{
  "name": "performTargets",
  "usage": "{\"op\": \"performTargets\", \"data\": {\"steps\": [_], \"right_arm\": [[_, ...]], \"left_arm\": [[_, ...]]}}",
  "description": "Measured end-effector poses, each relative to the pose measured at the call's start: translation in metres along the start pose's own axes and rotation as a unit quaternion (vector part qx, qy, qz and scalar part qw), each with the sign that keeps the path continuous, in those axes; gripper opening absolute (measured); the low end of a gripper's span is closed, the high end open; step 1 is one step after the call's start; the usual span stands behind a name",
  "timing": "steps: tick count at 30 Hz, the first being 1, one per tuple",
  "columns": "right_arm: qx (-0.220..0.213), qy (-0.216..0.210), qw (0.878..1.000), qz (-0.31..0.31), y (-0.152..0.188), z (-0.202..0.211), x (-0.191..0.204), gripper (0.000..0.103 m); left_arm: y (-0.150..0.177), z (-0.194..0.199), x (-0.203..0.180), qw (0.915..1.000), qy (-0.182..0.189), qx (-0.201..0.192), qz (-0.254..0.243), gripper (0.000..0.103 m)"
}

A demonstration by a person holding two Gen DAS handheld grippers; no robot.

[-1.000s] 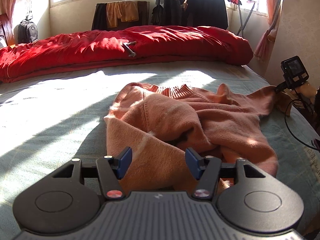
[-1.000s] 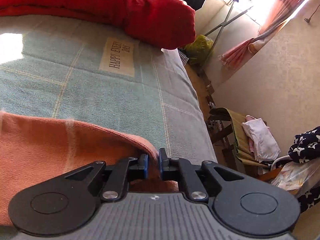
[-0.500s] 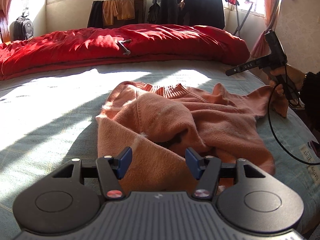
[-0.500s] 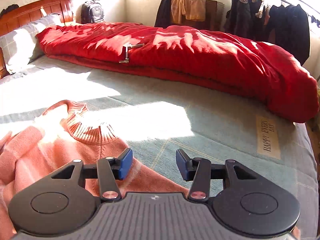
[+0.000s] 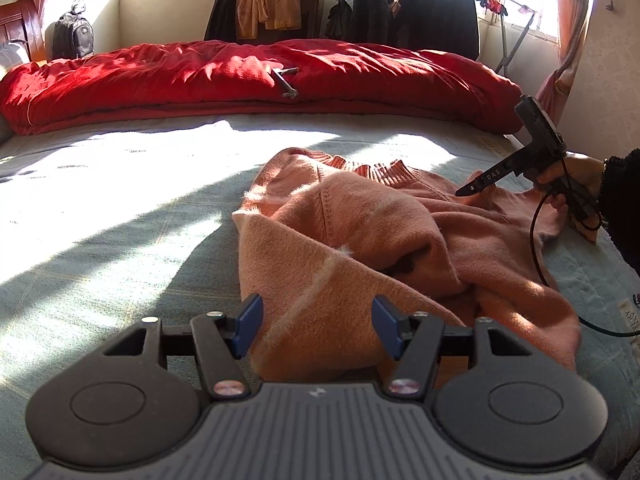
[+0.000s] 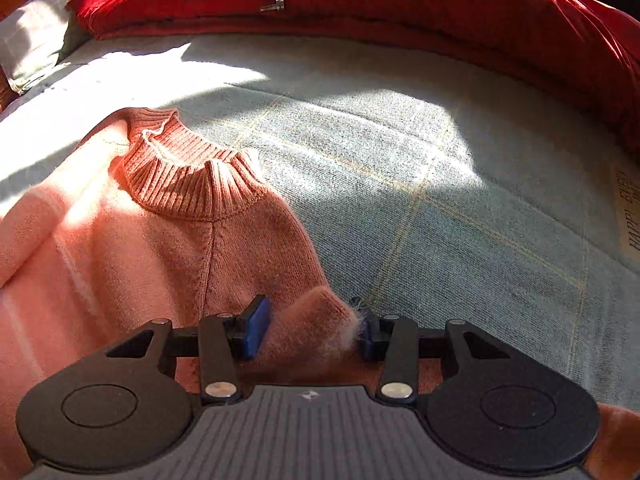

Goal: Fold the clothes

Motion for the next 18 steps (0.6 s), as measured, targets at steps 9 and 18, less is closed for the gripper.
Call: {"op": "performTargets", "data": {"steps": [9,18], "right_arm": [[-0.047,0.091,0.992,0.068,-0.033,0.023,0.004,0.016],[-0.032,0.119,0.992,-0.004,-0.03,-0.026,-0.023,0.021]], "left_arm": [[-0.002,0.0,0.003,0.9999,-0.002,-0.008,0.006,0.061],[0.0,0.008,0.011,0.9998,-0.011,-0.012,0.014,0.061]]}}
Point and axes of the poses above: each gripper's, at about its wrist camera, not at the fingertips, and z roughly against the way its jaws point, x to its left, y to its underside, the point moved 9 cm from there along -z, roughly the way its jaws point, and after that the axes turned 7 degrees about z, right-handed, at the moved point
